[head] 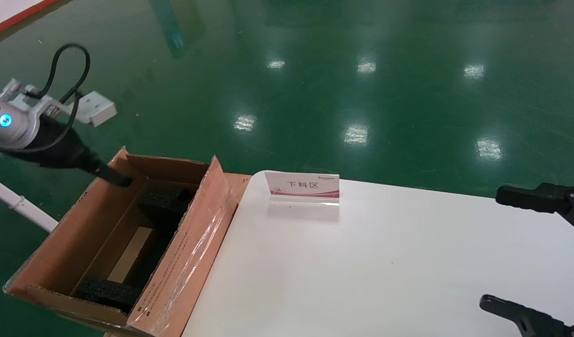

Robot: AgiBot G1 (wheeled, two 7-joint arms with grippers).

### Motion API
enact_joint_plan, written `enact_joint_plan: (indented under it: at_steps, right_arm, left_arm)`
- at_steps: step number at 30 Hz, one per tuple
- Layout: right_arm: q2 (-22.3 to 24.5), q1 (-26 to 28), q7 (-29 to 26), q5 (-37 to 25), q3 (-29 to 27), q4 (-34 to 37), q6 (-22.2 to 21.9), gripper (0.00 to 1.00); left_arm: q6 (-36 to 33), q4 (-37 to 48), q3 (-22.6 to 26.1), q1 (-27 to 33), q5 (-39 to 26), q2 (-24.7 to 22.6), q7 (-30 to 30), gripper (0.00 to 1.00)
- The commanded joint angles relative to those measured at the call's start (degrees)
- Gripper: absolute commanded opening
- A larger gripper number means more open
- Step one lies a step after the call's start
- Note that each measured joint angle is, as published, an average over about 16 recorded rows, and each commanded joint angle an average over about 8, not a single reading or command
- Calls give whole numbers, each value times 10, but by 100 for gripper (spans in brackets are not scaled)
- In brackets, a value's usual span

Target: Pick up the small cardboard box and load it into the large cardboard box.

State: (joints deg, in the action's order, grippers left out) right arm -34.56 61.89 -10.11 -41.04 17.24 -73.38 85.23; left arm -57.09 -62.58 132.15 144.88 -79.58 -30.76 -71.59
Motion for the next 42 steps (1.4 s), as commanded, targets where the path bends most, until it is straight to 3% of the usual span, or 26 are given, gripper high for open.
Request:
enact_joint_plan:
  at_steps: [1,9,16,20,42]
  right_arm:
    - [0,0,0,0,0,0,0,100]
    - [0,0,0,0,0,0,0,100]
    - [0,0,0,0,0,0,0,100]
    - [0,0,0,0,0,0,0,100]
    - [0,0,1,1,1,1,0,100]
  left_arm:
    - [8,-29,-12,20,9,12,15,100]
    - [20,-113,-42,55,46,50,44,100]
    - [21,-136,-44,63,30,49,42,100]
    - [13,-137,-72,40,34,45,56,100]
    - [-97,-128,-473,-280,160,12,259,100]
